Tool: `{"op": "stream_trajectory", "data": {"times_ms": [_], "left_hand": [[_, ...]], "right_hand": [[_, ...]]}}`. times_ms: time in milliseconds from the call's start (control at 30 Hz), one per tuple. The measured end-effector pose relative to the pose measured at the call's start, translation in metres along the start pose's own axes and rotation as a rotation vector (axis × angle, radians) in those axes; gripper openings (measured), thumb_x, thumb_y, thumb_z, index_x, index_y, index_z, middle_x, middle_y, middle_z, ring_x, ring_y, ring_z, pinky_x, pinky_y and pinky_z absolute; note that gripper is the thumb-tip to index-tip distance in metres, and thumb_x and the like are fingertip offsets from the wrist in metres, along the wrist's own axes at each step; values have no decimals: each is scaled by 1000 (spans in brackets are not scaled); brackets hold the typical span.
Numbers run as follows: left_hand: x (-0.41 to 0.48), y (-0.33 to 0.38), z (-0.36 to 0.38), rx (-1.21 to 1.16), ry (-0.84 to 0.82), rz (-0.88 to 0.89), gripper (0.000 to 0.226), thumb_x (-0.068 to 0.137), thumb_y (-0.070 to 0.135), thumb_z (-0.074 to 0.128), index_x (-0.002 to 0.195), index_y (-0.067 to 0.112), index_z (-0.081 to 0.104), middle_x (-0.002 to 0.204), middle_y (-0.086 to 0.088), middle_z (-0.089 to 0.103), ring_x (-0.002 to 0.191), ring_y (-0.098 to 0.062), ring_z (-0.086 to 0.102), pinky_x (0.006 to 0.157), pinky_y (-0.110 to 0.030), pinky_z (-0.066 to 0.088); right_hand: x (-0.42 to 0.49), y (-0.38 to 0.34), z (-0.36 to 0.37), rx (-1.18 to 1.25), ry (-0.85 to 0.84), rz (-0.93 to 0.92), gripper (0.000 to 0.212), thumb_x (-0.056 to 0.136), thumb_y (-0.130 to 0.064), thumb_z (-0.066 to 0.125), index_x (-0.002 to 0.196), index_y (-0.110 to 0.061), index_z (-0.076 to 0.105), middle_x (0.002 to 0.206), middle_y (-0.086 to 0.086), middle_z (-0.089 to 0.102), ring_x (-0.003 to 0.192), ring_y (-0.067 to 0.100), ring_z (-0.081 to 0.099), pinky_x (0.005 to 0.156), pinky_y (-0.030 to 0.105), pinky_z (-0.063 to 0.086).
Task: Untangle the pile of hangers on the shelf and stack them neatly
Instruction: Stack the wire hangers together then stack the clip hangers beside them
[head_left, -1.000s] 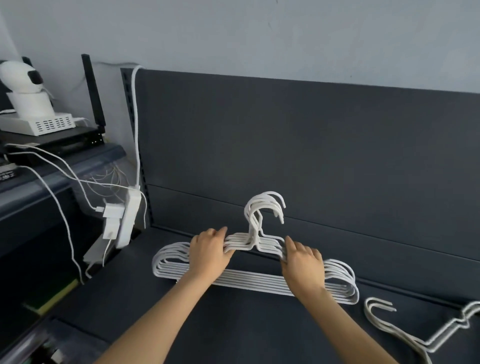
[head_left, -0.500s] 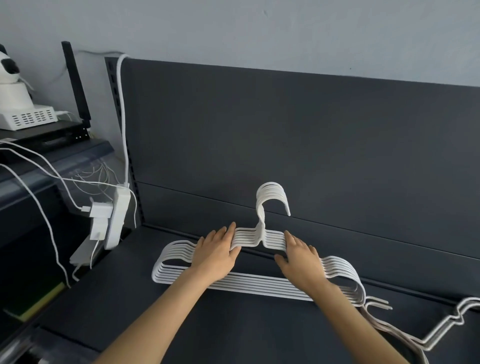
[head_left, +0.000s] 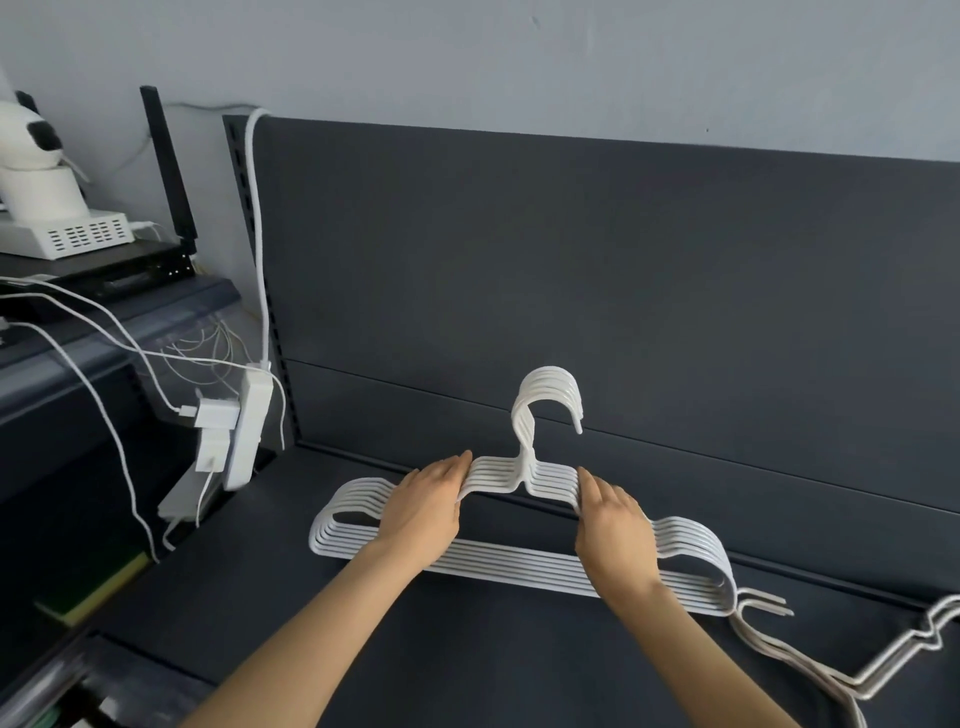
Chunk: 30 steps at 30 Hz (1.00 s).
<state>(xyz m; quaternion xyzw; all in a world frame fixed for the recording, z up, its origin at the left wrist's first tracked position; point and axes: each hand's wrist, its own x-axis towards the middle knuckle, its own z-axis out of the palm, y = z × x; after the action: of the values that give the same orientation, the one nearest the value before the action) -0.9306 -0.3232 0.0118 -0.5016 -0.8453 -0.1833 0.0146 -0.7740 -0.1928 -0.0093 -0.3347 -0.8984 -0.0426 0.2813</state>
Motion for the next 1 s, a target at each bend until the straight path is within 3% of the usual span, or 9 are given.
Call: {"op": "stream_trajectory", "data": {"times_ms": [100,233,433,667,767,867,1000], "left_hand": [[2,-2,-2,0,4,6,54,94,8,41,144,20,25,145,2,41,130,-20,43,104,-32,38],[8,-16,-9,19,4,-24,51,93,5,40,141,22,33,135,0,52,119,-21,53,93,-34,46],[24,-55,-23,88,32,-80,38,90,3,42,122,20,53,111,-4,65,99,-24,62,79,-35,49],[56,-101,-29,118,16,-99,30,91,5,42,116,15,56,106,-6,66,94,-26,63,74,-36,48],[66,-114,-23,65,33,-87,31,91,8,44,119,16,55,112,-4,65,100,-23,62,81,-33,49],[66,-122,-15,-1,53,-45,41,93,10,45,133,16,46,130,-3,57,118,-20,54,98,-30,44],[60,-124,-15,7,46,-11,48,95,13,41,142,12,31,145,-5,42,131,-20,41,110,-29,31]], "right_hand": [[0,-4,-2,-2,21,12,36,50,4,59,84,-2,69,60,0,67,48,20,62,48,26,52],[2,-26,-4,47,-47,65,47,27,11,75,68,-8,63,49,-1,59,41,20,56,40,28,47],[20,-70,9,55,-82,88,52,15,4,76,62,-12,64,45,-1,57,40,18,56,38,25,44],[54,-105,38,41,-85,89,46,15,6,75,53,-13,57,40,-1,53,36,16,53,35,25,40],[61,-109,50,24,-63,114,48,22,1,79,68,-11,68,53,-1,64,47,17,61,42,27,48],[60,-111,56,-4,-88,123,58,31,-3,82,89,-3,71,70,3,71,61,22,67,53,32,55],[57,-113,56,-52,-123,151,67,33,-7,84,98,1,69,74,7,71,62,24,68,58,36,57]]}}
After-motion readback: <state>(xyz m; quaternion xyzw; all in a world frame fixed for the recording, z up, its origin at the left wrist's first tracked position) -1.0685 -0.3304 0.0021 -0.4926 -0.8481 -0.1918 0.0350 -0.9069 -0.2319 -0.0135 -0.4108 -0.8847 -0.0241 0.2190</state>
